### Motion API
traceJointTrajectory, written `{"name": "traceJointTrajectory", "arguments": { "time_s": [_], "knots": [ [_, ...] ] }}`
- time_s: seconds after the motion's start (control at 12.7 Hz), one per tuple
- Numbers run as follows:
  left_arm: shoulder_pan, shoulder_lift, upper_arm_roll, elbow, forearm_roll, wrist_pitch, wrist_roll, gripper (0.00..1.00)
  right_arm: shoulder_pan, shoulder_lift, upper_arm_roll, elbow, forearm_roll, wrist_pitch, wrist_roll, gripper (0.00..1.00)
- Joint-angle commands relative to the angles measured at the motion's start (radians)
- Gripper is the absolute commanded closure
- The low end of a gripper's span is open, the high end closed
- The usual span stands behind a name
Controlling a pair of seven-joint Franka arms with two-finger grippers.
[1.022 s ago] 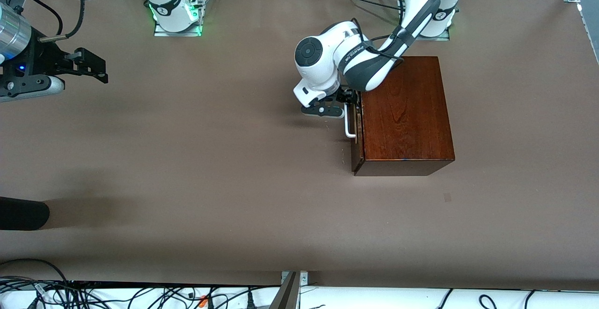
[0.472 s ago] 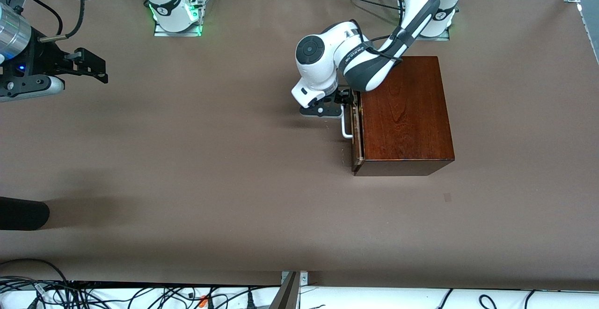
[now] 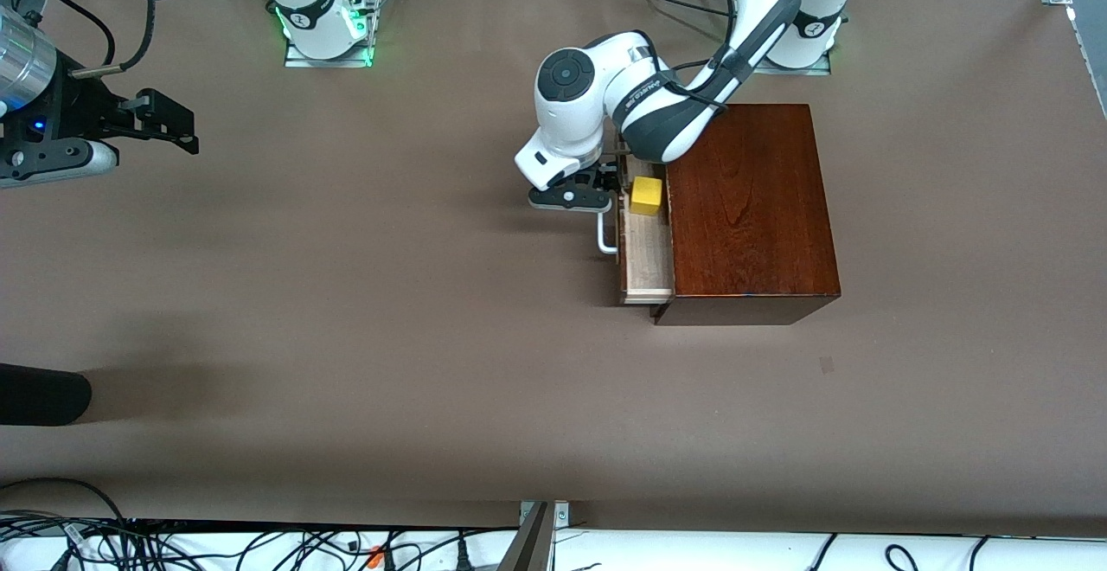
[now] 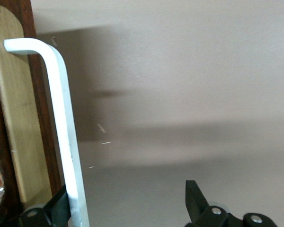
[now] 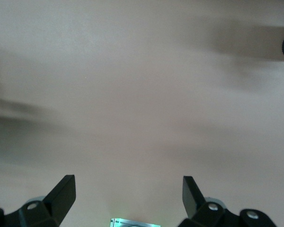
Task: Open drawer, take yellow block, close drawer
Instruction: 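Pull the drawer open with the left gripper, exposing the yellow cube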
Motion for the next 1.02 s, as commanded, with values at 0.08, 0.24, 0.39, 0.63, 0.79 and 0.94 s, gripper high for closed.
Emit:
{"name": "traceJointTrajectory", "arguments": {
  "time_s": [0.08, 0.24, 0.39, 0.63, 0.79, 0.94],
  "knots": [
    [-0.023, 0.060, -0.002, 0.074, -0.016, 0.030, -0.013, 0.00, -0.005, -0.012, 0.001, -0.013, 0.017, 0.009, 0.010, 0.00],
    [-0.029, 0.059, -0.004, 0.076, -0.018, 0.030, -0.013, 0.00, -0.007, -0.012, 0.001, -0.013, 0.017, 0.009, 0.010, 0.00],
    [-0.029, 0.054, -0.004, 0.079, -0.018, 0.030, -0.013, 0.00, -0.007, -0.012, 0.001, -0.013, 0.017, 0.009, 0.010, 0.00],
    [-0.030, 0.048, -0.008, 0.096, -0.036, 0.025, -0.012, 0.00, -0.007, -0.012, 0.001, -0.013, 0.017, 0.009, 0.010, 0.00],
    [-0.026, 0.034, -0.008, 0.105, -0.036, 0.020, 0.001, 0.00, -0.007, -0.012, 0.001, -0.013, 0.017, 0.009, 0.010, 0.00],
    [-0.023, 0.013, -0.008, 0.119, -0.033, 0.011, 0.004, 0.00, -0.007, -0.012, 0.001, -0.013, 0.017, 0.009, 0.010, 0.00]
  ]
}}
